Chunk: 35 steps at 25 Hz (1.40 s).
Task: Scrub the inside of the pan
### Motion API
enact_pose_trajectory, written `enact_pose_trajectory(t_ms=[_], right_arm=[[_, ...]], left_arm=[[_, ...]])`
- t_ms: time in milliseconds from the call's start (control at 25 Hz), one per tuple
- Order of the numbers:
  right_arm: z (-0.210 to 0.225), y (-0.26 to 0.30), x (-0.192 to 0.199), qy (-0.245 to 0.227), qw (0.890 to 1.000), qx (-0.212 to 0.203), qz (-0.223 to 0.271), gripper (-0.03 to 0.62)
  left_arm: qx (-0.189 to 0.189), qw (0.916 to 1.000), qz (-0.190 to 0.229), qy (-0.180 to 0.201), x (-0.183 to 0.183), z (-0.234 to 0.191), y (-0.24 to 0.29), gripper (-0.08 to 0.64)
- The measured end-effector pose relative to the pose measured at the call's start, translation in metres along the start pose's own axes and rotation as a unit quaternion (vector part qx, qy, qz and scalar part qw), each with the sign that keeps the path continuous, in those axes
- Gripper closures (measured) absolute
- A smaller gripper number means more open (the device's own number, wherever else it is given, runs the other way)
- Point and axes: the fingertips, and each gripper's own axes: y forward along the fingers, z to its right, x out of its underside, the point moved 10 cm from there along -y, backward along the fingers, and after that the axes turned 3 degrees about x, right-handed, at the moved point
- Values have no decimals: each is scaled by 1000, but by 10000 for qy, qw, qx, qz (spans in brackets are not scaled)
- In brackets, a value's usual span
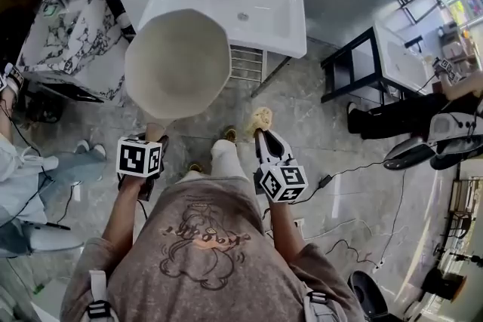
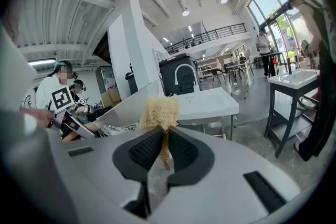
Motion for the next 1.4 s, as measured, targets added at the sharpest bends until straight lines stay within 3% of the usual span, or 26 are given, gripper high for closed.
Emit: enact_pose_trajectory(t_ms=[400, 1000, 1400], right_arm=[[19, 35, -14, 16, 9998, 113, 186, 545], [79, 154, -80, -31, 9996, -96, 250, 545], [139, 219, -135, -177, 9992, -318, 186, 545]], left_arm=[[183, 9998, 52, 33, -36, -12, 26, 417], [86, 9997, -170, 132, -147, -29, 82, 417], [22, 9993, -378, 37, -223, -17, 123, 417]])
